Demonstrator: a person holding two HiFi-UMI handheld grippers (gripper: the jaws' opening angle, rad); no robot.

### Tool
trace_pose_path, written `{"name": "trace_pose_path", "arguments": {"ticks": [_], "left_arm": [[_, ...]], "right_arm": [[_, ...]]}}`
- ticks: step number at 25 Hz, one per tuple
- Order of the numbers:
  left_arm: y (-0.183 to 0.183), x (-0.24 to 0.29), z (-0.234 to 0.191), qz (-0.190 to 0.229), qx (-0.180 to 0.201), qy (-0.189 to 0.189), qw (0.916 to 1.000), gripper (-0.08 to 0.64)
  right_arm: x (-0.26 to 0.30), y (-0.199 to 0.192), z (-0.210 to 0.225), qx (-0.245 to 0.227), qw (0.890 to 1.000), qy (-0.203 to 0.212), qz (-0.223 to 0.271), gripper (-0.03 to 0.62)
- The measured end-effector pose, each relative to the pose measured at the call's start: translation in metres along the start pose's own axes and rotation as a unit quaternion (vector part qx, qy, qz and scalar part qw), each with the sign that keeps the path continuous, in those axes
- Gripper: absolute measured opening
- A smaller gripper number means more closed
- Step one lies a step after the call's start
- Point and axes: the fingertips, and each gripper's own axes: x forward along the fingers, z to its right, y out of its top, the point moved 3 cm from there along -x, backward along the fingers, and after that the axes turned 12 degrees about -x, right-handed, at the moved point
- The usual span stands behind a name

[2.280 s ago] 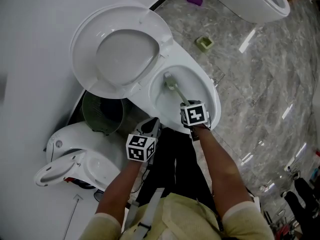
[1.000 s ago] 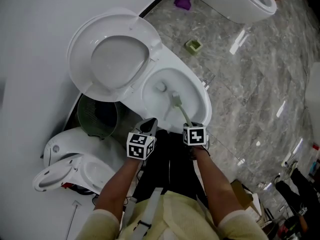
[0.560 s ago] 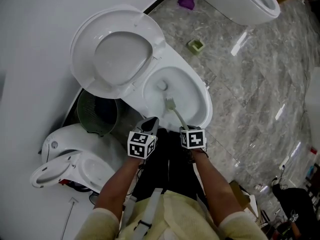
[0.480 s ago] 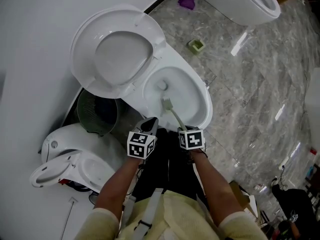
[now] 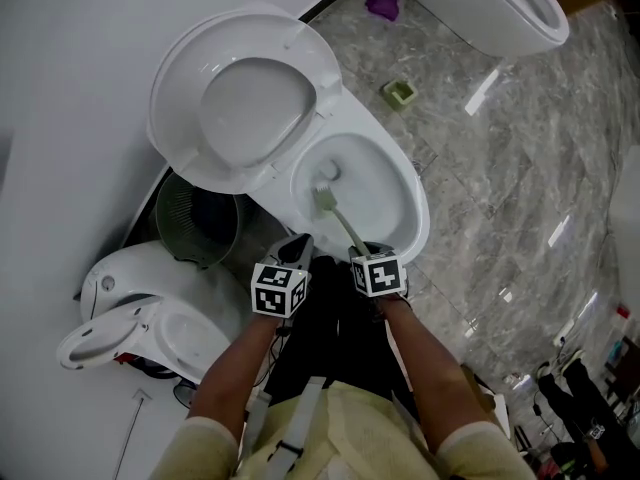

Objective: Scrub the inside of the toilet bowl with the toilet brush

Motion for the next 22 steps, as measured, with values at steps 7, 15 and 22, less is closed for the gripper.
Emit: {"name": "trace_pose_path", "arguments": {"ticks": [7, 15, 22], "left_arm": [[0.003, -0.005, -0.006, 0.007, -0.008, 0.004, 0.9999, 0.014], [0.002, -0.008, -0.015, 0.015, -0.015, 0.014, 0.9997, 0.014], [0.005, -0.009, -0.016, 0.015, -0.016, 0.016, 0.9996, 0.014]], "right_arm": [[0.006, 0.031, -0.01, -0.028, 0.999, 0.015, 0.013, 0.106], [0.015, 0.058, -0.005, -0.036, 0.999, 0.01, 0.025, 0.106], [0.007, 0.085, 0.027, -0.024, 0.998, -0.022, 0.049, 0.106]]}}
